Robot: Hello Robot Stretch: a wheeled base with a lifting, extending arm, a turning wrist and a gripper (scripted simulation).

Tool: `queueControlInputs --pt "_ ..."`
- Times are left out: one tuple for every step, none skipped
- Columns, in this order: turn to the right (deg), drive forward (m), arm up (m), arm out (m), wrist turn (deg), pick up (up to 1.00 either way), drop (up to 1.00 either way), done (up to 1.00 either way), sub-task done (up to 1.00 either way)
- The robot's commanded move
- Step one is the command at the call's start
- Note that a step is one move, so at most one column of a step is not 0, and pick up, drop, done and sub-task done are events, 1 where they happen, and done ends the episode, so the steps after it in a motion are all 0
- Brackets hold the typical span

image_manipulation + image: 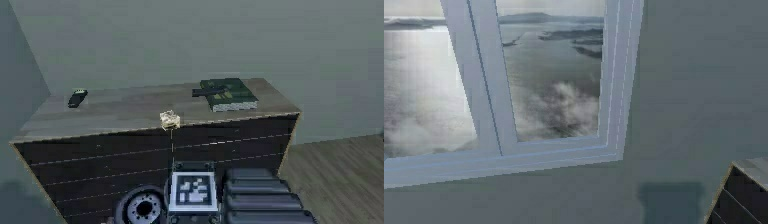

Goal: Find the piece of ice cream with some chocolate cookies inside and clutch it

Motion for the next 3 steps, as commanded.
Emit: queueControlInputs --pt "0.0 0.0 0.0 0.5 0.0 0.0 0.0 0.0 0.0" --pt "0.0 0.0 0.0 0.0 45.0 0.0 0.0 0.0 0.0" --pt "0.0 0.0 0.0 0.0 45.0 0.0 0.0 0.0 0.0"
